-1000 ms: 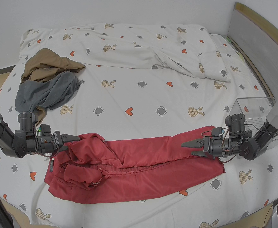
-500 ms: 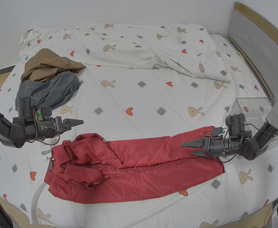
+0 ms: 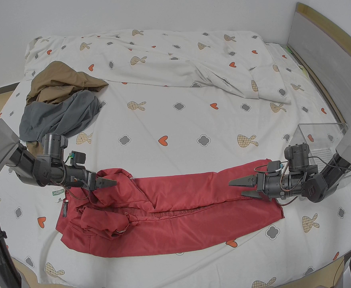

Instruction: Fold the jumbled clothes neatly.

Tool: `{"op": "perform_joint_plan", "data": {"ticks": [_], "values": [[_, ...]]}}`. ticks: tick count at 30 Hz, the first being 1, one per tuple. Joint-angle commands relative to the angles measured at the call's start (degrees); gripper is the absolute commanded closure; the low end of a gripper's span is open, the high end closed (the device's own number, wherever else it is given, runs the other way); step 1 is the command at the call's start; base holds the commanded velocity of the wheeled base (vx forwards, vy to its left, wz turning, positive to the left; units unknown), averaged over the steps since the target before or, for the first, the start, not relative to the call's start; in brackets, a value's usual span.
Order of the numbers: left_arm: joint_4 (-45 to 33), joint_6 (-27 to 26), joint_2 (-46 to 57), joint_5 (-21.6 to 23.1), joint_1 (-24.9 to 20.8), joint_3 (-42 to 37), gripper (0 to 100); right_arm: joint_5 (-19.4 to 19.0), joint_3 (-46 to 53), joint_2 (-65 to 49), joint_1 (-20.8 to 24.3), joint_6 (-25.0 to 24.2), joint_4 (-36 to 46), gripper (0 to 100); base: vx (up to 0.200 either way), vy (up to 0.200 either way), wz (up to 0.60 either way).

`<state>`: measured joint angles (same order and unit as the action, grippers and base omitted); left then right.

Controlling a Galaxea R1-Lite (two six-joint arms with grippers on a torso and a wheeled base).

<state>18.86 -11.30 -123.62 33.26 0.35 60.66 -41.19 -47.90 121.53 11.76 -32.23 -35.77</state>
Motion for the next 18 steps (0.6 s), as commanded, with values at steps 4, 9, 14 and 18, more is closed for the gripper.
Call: {"op": "perform_joint_plan", "data": {"ticks": [4,9,14,18], "values": [[-0.4,-0.4,-3.6,-0.6,-2.0,4.1,0,0.0,0.0,0.0,-0.1,0.0,0.0,0,0.0,0.0,0.0],[-0.5,-0.3,-1.8,-0.7,-2.6,4.7,0,0.0,0.0,0.0,0.0,0.1,0.0,0,0.0,0.0,0.0],[-2.7,-0.2,-0.2,-0.8,-3.0,5.9,0,0.0,0.0,0.1,0.0,0.1,0.0,0,0.0,0.0,0.0],[-5.1,-0.2,-1.1,-0.8,-3.1,8.5,0,0.1,0.1,0.1,0.0,0.1,0.0,0,0.0,0.0,0.0]]}}
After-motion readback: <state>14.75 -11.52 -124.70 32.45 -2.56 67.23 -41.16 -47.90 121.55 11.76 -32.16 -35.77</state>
